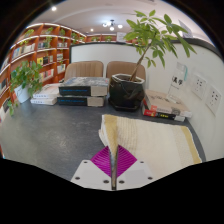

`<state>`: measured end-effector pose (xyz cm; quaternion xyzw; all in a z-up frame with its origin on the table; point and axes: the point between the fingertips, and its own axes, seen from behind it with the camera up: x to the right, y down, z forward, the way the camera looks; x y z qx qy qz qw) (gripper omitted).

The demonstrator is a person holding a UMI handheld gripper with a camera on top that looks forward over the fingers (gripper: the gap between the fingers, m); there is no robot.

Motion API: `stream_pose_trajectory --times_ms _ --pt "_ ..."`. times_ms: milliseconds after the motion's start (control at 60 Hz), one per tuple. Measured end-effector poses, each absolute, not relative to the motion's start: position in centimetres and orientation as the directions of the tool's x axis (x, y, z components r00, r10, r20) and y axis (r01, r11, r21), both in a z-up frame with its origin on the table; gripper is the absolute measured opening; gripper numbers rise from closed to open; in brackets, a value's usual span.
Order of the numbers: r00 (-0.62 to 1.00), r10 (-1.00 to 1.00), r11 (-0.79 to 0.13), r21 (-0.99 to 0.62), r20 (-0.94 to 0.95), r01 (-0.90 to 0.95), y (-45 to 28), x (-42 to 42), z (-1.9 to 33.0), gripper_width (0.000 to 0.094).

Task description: Fold towel

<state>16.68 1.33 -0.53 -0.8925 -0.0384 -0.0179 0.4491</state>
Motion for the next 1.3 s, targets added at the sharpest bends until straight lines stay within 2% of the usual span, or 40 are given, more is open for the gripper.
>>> stream_pose_trajectory --times_ms 100,200,333,400,483,533,600,667,733,817,867,1100,1300 --pt "0.998 0.046 -0.641 -0.767 -0.037 0.001 1.0 16.3 0.1 0.0034" --pt "0.985 -0.003 -0.609 -0.781 -0.174 -0.140 1.9 18.0 4.9 0.0034" --pt "0.970 -0.109 -0.549 -0.801 -0.216 -0.240 2.5 25.7 10.6 0.0033" --pt "0.965 -0.174 -0.535 -0.804 -0.196 -0.260 2.4 30.3 11.1 0.0034" --pt "0.960 -0.248 -0.536 -0.807 -0.130 -0.247 1.9 36.5 10.1 0.0034" --pt "0.952 -0.298 -0.560 -0.794 -0.073 -0.236 1.2 39.9 8.2 0.0165" --pt "0.941 -0.338 -0.607 -0.762 -0.010 -0.226 0.1 43.2 5.5 0.0394" --pt "0.935 -0.352 -0.628 -0.752 0.046 -0.200 -0.6 45.5 3.8 0.0505" --pt "0.931 -0.359 -0.640 -0.742 0.061 -0.198 -1.7 46.3 3.6 0.0636" --pt "0.932 -0.362 -0.606 -0.765 0.022 -0.218 -2.2 45.4 6.2 0.0794" --pt "0.937 -0.349 -0.583 -0.783 -0.001 -0.218 -2.4 44.0 8.4 0.0858" --pt "0.970 -0.218 -0.482 -0.853 -0.103 -0.199 -5.4 31.2 19.6 0.0853" --pt "0.987 -0.098 -0.459 -0.874 -0.130 -0.161 -11.4 18.5 23.4 0.0853"
